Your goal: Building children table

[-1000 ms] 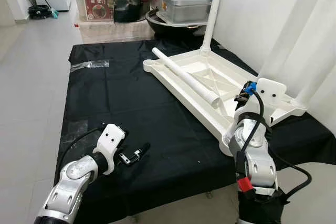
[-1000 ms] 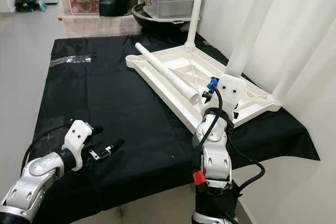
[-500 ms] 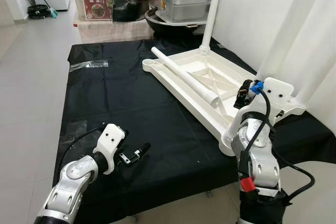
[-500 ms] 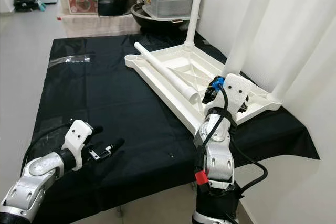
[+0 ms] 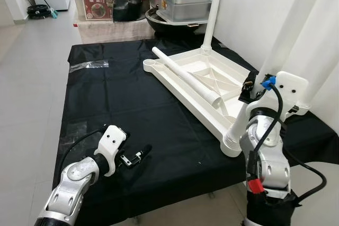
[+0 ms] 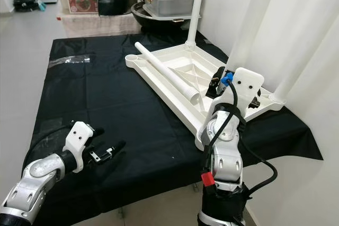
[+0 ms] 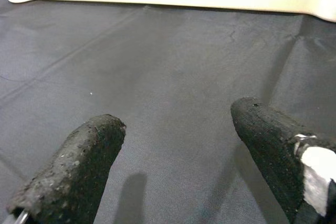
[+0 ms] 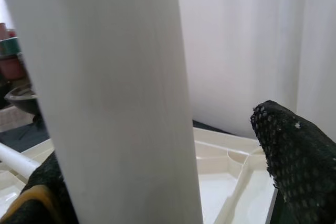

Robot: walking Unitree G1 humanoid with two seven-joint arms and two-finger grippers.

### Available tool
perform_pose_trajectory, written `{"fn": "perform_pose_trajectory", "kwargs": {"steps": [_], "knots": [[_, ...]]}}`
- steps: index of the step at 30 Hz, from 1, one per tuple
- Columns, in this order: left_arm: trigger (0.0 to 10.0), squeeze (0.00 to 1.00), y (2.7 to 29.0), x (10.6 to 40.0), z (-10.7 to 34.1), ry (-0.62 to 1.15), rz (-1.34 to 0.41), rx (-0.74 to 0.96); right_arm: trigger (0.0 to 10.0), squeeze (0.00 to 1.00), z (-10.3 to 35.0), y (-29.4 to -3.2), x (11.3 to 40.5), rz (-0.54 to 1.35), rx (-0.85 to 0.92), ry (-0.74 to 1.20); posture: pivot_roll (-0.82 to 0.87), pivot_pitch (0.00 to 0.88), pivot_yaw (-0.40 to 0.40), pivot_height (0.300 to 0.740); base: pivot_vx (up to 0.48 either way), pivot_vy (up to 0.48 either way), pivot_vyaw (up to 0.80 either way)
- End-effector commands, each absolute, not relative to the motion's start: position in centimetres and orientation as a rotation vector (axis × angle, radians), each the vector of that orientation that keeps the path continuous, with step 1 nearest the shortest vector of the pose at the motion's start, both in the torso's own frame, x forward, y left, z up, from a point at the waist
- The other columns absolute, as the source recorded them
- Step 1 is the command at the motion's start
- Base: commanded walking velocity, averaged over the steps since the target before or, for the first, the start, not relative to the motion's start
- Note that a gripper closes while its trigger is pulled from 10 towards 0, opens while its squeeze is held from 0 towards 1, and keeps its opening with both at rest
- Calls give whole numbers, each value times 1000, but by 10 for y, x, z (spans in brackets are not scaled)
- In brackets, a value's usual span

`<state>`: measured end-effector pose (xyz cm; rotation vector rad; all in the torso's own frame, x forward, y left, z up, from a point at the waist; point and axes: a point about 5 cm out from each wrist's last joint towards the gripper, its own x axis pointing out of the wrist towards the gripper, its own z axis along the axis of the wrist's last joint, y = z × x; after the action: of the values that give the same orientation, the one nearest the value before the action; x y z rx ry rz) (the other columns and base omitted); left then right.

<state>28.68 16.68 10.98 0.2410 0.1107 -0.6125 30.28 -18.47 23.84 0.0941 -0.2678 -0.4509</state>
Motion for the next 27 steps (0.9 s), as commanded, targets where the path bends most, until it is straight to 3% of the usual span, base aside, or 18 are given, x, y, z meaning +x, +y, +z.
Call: {"fn": "perform_pose_trajectory", "kwargs": {"steps": [1, 20, 24, 27], "knots": [[10000, 0, 164, 288, 109, 114, -629, 250, 10000, 1000, 250, -187, 300, -417, 92, -297, -16, 0, -56, 740, 0, 0, 0], [10000, 0, 163, 289, 107, 118, -642, 249, 10000, 1000, 267, -196, 299, -181, 34, -246, -36, 0, -40, 740, 0, 0, 0], [10000, 0, 162, 290, 107, 120, -649, 248, 10000, 1000, 275, -190, 299, -13, 16, -228, -45, 0, -30, 740, 0, 0, 0], [10000, 0, 161, 290, 107, 120, -650, 249, 10000, 1000, 275, -190, 299, 10, 14, -225, -45, 0, -30, 740, 0, 0, 0]]}}
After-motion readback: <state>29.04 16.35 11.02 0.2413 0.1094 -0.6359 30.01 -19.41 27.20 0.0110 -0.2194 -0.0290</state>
